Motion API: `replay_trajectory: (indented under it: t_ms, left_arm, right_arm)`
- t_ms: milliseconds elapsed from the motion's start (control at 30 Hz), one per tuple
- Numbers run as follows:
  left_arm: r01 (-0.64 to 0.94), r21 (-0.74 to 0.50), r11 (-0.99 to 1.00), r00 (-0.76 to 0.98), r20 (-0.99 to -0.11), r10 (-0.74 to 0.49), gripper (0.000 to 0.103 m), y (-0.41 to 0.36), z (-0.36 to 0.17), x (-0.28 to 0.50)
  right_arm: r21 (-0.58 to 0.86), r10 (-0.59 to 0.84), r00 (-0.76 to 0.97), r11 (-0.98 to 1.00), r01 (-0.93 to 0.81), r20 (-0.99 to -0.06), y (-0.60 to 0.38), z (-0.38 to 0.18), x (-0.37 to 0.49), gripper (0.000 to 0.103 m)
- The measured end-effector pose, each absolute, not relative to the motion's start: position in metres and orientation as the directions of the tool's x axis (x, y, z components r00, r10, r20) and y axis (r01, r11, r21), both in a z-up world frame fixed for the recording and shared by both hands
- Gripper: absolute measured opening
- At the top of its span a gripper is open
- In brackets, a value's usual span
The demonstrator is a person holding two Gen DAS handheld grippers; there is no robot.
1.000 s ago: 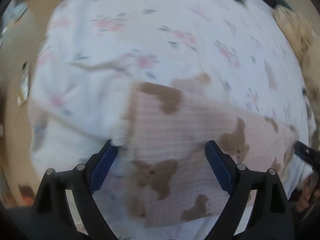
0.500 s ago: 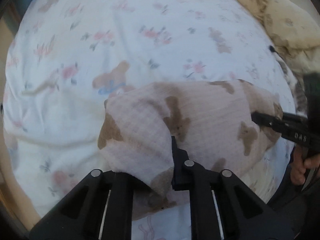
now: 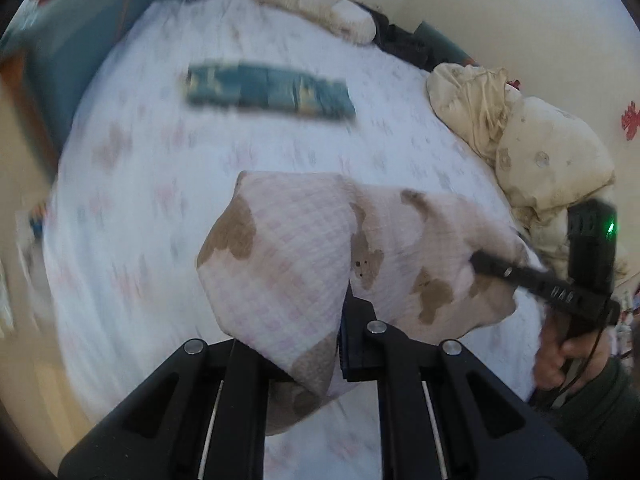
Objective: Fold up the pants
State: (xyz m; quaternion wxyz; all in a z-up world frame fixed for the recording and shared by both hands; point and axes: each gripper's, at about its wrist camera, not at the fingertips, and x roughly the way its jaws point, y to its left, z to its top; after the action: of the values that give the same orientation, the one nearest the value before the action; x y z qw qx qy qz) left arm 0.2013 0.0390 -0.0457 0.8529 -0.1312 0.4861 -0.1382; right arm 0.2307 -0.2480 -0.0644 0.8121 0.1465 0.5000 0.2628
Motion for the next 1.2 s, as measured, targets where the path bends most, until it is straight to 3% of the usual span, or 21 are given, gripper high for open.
replay_trajectory:
  t_ms: [200, 300, 533, 667, 700, 733, 800, 867, 1000, 1067, 1200]
  left_arm:
    - [0.041, -0.409, 0.911, 0.567, -0.742, -0.358, 0.009, 0.087, -0.026, 0.318]
    - [0.051, -0.36, 0.932, 0.591, -0.741, -0.319, 0.009, 0.089, -0.037, 0.377]
    - [0.035, -0.266, 0.963, 0.6, -0.765, -0.233, 0.01, 0.097, -0.09, 0.494]
    - [0.005, -0.167, 0.986, 0.537, -0.831, -0.143, 0.02, 0.101, -0.136, 0.534]
    - [-0.002, -0.16, 0.987, 0.523, -0.842, -0.135, 0.021, 0.104, -0.142, 0.538]
    - [-0.017, -0.166, 0.986, 0.511, -0.849, -0.134, 0.027, 0.111, -0.148, 0.539]
    - [-0.051, -0.141, 0.989, 0.537, -0.838, -0.091, 0.04, 0.127, -0.15, 0.536]
    - [-0.103, -0.085, 0.991, 0.549, -0.836, -0.015, 0.057, 0.143, -0.148, 0.528]
    - [-0.212, 0.043, 0.976, 0.502, -0.852, 0.147, 0.056, 0.168, -0.15, 0.508]
    - [-0.223, 0.052, 0.973, 0.531, -0.831, 0.166, 0.055, 0.17, -0.135, 0.486]
    - [-0.233, -0.053, 0.971, 0.601, -0.793, 0.1, 0.055, 0.161, -0.1, 0.434]
  right_arm:
    - [0.454, 0.572, 0.381, 0.816, -0.359, -0.727, -0.213, -0.041, 0.368, 0.015]
    - [0.407, 0.546, 0.414, 0.831, -0.379, -0.728, -0.19, -0.041, 0.435, 0.015]
    - [0.285, 0.426, 0.43, 0.89, -0.355, -0.796, -0.157, -0.098, 0.554, 0.015]
    - [0.182, 0.324, 0.43, 0.923, -0.34, -0.842, -0.136, -0.137, 0.584, 0.016]
    - [0.136, 0.285, 0.448, 0.932, -0.336, -0.847, -0.134, -0.143, 0.588, 0.022]
    - [0.102, 0.251, 0.473, 0.942, -0.318, -0.844, -0.136, -0.145, 0.59, 0.04]
    - [0.044, 0.178, 0.523, 0.965, -0.259, -0.833, -0.149, -0.144, 0.595, 0.053]
    - [0.033, 0.14, 0.517, 0.977, -0.212, -0.845, -0.168, -0.147, 0.601, 0.054]
    - [-0.099, -0.017, 0.49, 0.985, -0.143, -0.872, -0.195, -0.145, 0.597, 0.049]
    - [-0.036, 0.036, 0.498, 0.99, -0.135, -0.866, -0.208, -0.129, 0.584, 0.049]
    - [0.077, 0.17, 0.547, 0.979, -0.189, -0.82, -0.213, -0.088, 0.535, 0.054]
